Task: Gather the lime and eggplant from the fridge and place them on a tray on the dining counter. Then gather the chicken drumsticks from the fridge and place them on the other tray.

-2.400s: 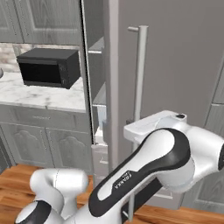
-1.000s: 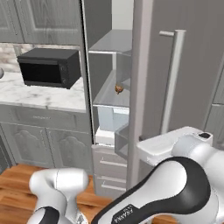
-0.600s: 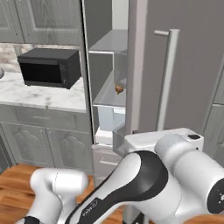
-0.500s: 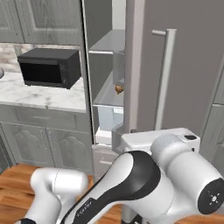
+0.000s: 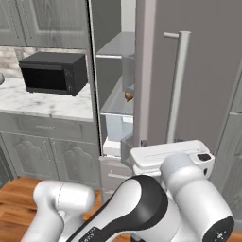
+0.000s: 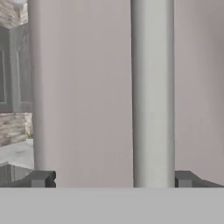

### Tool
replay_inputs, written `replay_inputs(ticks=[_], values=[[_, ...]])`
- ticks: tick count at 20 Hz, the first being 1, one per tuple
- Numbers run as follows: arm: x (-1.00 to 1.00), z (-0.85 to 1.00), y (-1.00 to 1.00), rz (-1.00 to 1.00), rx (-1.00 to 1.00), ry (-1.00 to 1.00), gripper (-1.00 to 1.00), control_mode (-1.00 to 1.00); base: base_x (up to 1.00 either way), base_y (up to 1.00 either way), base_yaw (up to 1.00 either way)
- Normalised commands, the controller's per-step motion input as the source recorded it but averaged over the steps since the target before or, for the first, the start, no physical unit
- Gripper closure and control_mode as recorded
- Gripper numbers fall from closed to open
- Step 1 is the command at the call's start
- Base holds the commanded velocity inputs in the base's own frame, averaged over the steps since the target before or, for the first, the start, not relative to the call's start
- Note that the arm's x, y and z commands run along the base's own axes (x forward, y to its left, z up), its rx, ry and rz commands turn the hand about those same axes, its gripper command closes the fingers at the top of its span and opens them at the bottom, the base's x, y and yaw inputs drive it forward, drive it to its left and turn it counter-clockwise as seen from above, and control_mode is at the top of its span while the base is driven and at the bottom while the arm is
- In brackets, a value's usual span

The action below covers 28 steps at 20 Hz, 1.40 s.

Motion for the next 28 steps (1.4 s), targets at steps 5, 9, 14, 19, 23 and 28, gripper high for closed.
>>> replay_inputs(ticks=[5, 9, 14, 19, 23, 28], values=[[0.22, 0.00, -0.16, 0.00, 0.01, -0.02, -1.00, -1.00, 0.00, 0.00, 0.00], [0.49, 0.00, 0.00, 0.06, 0.01, 0.00, -1.00, -1.00, 0.00, 0.00, 0.00], [0.62, 0.00, -0.24, 0.12, 0.04, 0.00, -1.00, -1.00, 0.00, 0.00, 0.00], [0.44, 0.00, -0.36, 0.17, 0.03, 0.00, -1.00, -1.00, 0.00, 0.00, 0.00], [0.31, 0.00, -0.31, 0.20, 0.01, 0.00, -1.00, -1.00, 0.00, 0.00, 0.00], [0.21, 0.00, -0.19, 0.15, 0.00, 0.00, -1.00, -1.00, 0.00, 0.00, 0.00]])
